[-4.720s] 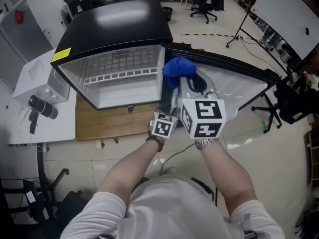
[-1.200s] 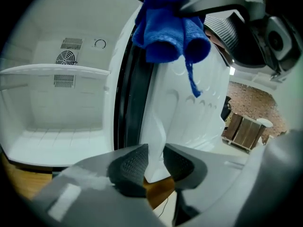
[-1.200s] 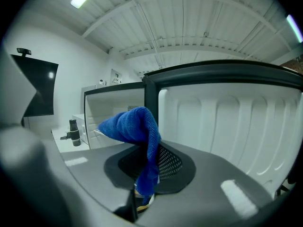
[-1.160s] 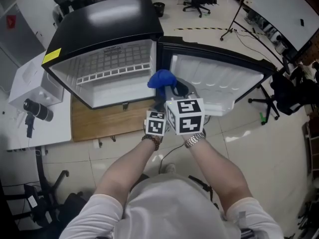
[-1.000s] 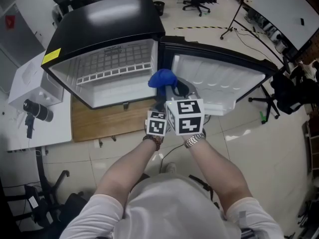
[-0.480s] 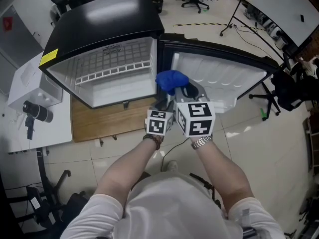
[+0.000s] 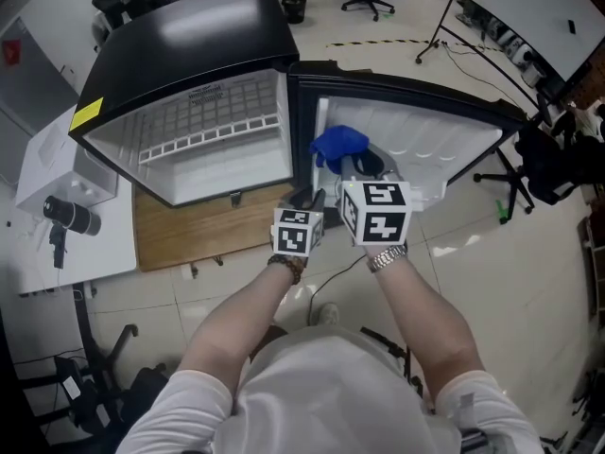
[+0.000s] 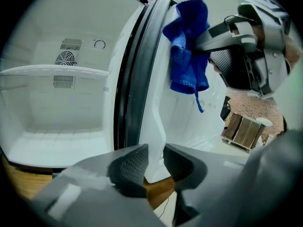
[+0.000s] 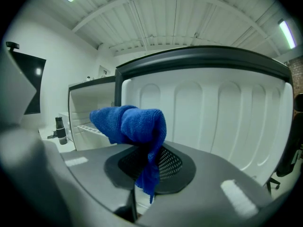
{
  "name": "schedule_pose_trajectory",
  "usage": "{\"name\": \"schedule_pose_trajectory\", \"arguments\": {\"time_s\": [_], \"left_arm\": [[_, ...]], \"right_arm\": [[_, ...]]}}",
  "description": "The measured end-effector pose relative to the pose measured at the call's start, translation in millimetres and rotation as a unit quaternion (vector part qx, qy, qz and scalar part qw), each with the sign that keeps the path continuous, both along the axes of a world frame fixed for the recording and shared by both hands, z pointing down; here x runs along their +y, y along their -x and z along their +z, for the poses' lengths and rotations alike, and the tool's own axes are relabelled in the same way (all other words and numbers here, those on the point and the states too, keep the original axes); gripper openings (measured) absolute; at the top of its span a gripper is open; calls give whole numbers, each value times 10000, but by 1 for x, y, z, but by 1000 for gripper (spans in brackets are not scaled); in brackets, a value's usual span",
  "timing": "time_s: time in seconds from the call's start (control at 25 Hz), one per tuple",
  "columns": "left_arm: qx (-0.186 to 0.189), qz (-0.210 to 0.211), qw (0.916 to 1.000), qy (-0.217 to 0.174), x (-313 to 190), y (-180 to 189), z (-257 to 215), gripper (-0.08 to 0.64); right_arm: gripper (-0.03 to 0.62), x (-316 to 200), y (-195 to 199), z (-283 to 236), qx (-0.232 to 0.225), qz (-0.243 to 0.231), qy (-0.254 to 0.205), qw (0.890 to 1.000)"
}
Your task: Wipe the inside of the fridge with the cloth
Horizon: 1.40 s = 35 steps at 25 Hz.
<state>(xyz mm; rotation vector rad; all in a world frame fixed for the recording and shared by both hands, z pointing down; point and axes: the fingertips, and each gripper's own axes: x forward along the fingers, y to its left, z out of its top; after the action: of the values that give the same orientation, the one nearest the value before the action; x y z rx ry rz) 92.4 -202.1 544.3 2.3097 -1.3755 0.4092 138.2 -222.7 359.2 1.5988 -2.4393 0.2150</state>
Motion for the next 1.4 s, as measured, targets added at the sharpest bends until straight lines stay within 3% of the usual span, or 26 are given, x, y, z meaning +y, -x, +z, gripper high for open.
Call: {"name": "schedule_pose_trajectory", "arguments": {"time_s": [0.32, 1.4], "left_arm": [[-23, -76, 10000, 6, -1, 1, 4, 103], [4, -294, 9995, -97, 0, 2, -2, 101]], "right_arm": [[38, 2, -31, 3, 45, 236, -9, 9997], [38, 5, -221, 16, 241, 1740, 139, 9844]]}}
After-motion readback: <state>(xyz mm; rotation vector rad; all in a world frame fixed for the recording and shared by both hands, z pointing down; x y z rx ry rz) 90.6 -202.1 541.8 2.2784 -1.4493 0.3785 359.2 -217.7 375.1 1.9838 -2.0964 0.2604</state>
